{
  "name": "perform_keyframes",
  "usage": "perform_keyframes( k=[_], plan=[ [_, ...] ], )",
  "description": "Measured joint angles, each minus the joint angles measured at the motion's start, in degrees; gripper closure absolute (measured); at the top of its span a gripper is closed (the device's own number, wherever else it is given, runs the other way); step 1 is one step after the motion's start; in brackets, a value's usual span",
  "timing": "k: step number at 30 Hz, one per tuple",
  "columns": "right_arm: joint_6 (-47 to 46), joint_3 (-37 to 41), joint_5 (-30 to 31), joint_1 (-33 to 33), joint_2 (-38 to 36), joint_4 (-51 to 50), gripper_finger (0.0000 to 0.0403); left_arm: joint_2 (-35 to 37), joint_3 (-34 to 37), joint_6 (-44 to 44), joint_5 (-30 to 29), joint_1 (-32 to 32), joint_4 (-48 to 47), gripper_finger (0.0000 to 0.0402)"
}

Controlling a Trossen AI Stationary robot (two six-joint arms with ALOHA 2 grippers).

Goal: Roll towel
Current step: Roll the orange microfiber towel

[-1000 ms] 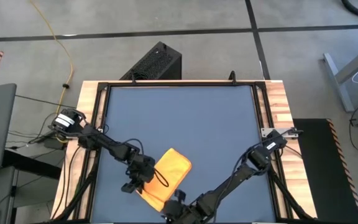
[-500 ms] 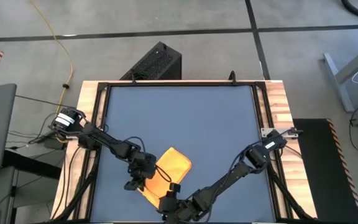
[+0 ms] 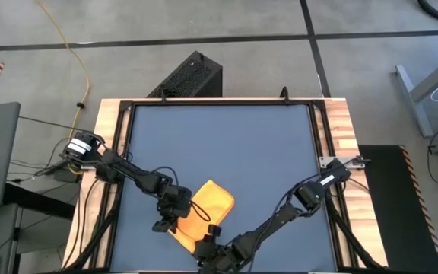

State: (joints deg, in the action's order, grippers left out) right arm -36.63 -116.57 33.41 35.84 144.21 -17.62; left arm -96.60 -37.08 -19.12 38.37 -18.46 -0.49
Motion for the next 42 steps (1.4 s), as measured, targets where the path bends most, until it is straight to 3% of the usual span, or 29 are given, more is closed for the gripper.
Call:
perform_keyframes(
  k=[8, 16, 23, 30, 35, 42],
  plan=[
    [-5.70, -0.04, 1.65, 0.00, 1.32, 0.05, 0.0232, 0.00, 0.02, -0.08, -0.66, -0.02, 0.59, 0.0389],
    [-13.27, -0.09, -3.28, -0.09, 1.19, 0.28, 0.0377, -0.06, -0.29, 1.07, 2.23, 1.19, 0.67, 0.0336],
    [-20.60, -0.02, -6.36, 0.57, 0.60, 3.12, 0.0374, -0.26, -2.67, 2.65, 8.33, 3.78, 0.14, 0.0314],
    [-30.77, -0.02, -1.98, 2.56, 0.38, -1.10, 0.0377, -0.24, -2.80, 12.26, 9.20, 3.28, 0.37, 0.0313],
    [-38.44, -0.15, -0.53, 3.22, 0.19, -7.02, 0.0377, -0.22, -2.84, 15.51, 8.70, 2.21, 3.52, 0.0313],
    [-39.51, -0.15, -1.20, 3.13, 0.17, -8.01, 0.0377, 0.52, -2.86, 16.16, 3.07, 0.61, 12.93, 0.0320]
  ],
)
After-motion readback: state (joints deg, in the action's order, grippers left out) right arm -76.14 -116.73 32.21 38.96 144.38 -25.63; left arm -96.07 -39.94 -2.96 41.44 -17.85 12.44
